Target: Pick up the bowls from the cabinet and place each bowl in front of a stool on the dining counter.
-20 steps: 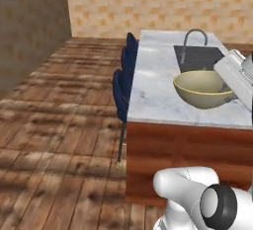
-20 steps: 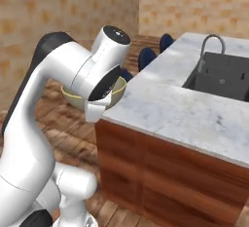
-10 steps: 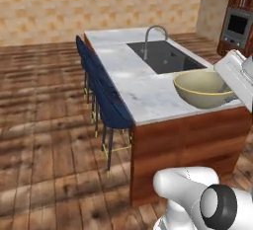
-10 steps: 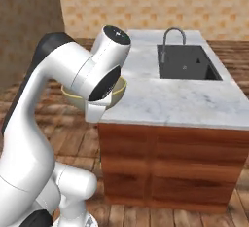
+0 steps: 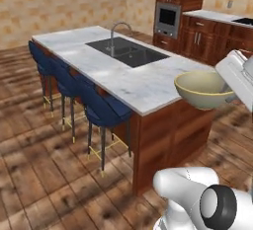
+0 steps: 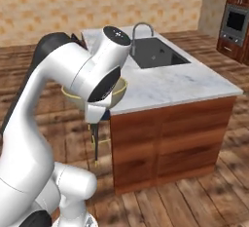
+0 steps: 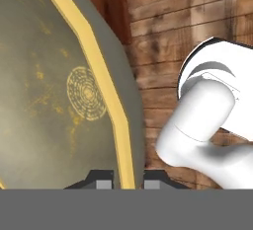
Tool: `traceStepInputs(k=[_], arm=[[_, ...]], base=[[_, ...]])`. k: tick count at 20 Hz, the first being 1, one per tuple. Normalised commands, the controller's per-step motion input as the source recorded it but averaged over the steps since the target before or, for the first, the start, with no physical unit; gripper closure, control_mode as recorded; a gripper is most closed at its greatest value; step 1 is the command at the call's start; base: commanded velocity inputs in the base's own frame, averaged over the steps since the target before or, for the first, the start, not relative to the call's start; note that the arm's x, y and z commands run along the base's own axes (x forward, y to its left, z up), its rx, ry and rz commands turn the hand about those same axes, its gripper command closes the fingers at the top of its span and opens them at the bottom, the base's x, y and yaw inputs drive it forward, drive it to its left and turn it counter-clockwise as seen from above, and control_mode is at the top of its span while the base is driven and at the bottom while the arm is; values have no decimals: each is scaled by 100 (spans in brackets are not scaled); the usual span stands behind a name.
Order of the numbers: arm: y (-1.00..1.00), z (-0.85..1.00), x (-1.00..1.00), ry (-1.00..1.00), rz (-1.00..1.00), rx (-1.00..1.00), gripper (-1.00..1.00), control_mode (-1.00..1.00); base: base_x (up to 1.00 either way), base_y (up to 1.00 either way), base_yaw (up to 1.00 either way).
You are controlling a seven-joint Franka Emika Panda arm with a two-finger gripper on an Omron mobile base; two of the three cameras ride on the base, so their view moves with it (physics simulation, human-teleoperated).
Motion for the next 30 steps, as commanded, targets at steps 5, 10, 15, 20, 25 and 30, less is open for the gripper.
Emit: traceStepInputs(k=[5,10,15,20,25,30], arm=[[0,0,0,0,0,0,100,100],[0,0,0,0,0,0,100,100],[0,0,0,0,0,0,100,100],[0,0,0,0,0,0,100,100],[0,0,0,0,0,0,100,100],[0,0,0,0,0,0,100,100]], base=[[15,100,-49],[49,100,-45],[86,100,-38],[85,100,-34],[90,92,-17],[100,40,-6]])
